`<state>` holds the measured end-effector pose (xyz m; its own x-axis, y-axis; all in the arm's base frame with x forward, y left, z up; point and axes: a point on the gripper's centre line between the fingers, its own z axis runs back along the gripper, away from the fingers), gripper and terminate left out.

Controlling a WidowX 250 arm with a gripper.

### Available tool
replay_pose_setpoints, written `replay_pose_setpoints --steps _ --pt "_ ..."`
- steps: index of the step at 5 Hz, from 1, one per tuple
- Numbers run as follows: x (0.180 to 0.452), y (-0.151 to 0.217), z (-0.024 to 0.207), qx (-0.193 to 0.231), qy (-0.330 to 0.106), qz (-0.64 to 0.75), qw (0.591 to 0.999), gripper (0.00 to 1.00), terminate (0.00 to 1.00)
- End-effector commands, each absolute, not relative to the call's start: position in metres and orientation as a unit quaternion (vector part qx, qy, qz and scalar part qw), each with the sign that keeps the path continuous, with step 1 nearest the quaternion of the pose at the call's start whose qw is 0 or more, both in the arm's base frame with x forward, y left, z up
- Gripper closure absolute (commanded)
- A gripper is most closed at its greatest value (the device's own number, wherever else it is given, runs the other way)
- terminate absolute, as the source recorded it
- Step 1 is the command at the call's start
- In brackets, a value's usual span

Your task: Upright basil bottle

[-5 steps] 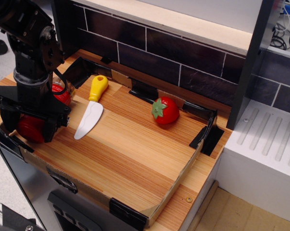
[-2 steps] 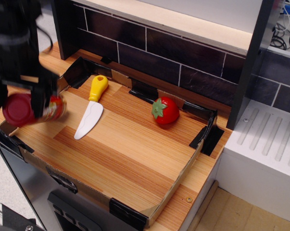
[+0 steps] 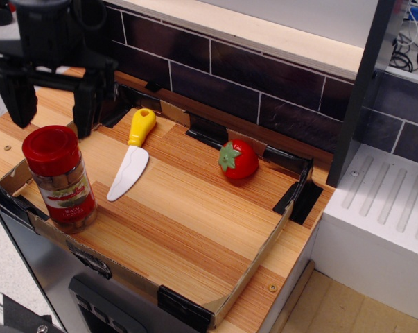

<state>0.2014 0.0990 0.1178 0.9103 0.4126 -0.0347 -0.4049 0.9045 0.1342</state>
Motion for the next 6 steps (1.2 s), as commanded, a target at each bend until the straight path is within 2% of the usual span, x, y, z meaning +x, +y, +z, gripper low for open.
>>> replay_pose_setpoints --steps 1,3,4,5,6 --pt "0.205 0.109 0.128 0.082 0.008 0.222 0.972 0.0 0.0" --pt "0.23 0.088 0.176 0.054 -0.093 0.207 0.973 0.0 0.0" --pt "0.26 0.072 0.185 0.054 -0.132 0.187 0.972 0.0 0.0" --pt "0.26 0.072 0.185 0.054 -0.132 0.187 0.972 0.0 0.0" --pt "0.26 0.072 0.185 0.054 -0.132 0.187 0.972 0.0 1.0"
